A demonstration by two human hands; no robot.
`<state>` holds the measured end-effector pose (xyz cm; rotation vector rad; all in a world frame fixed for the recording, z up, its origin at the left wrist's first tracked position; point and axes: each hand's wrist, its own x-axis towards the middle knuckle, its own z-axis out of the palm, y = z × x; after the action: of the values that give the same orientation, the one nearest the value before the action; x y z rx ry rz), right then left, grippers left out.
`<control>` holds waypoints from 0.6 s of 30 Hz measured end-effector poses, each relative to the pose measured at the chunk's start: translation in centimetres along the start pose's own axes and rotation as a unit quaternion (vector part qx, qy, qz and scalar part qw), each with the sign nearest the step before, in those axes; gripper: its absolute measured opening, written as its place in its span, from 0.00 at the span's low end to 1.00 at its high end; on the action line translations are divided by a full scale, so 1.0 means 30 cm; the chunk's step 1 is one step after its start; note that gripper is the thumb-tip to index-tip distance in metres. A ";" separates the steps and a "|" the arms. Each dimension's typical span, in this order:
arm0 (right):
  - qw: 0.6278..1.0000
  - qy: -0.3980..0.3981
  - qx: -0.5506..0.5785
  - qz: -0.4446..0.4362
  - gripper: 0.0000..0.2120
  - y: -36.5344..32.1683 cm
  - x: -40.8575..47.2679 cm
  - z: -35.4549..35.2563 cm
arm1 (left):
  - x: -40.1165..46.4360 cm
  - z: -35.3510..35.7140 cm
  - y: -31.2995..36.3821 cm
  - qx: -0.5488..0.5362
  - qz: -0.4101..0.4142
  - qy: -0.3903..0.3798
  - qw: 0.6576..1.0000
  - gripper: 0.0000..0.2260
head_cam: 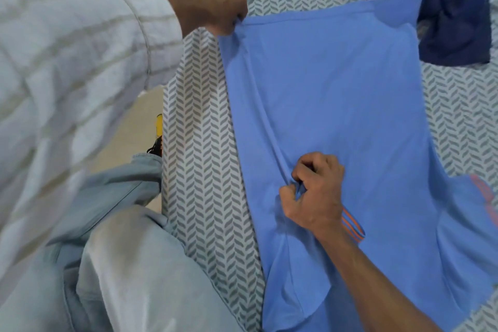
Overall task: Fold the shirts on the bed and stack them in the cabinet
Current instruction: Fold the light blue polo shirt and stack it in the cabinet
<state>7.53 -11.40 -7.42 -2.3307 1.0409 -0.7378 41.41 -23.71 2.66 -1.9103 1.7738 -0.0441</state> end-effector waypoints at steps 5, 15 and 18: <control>0.999 0.030 0.020 0.022 0.06 0.004 -0.012 -0.003 | 0.065 0.028 0.039 -0.282 -0.113 0.054 0.951 0.07; 0.995 0.082 -0.006 0.063 0.06 -0.004 -0.018 -0.005 | 0.196 0.041 0.157 -0.531 -0.147 0.149 0.821 0.07; 0.994 0.086 -0.003 0.070 0.06 0.001 -0.021 -0.001 | 0.221 0.079 0.171 -0.511 -0.133 0.138 0.838 0.07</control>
<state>7.13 -10.95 -7.58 -2.2034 1.2687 -0.8926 38.47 -29.08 -3.54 -3.0157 1.8594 0.7030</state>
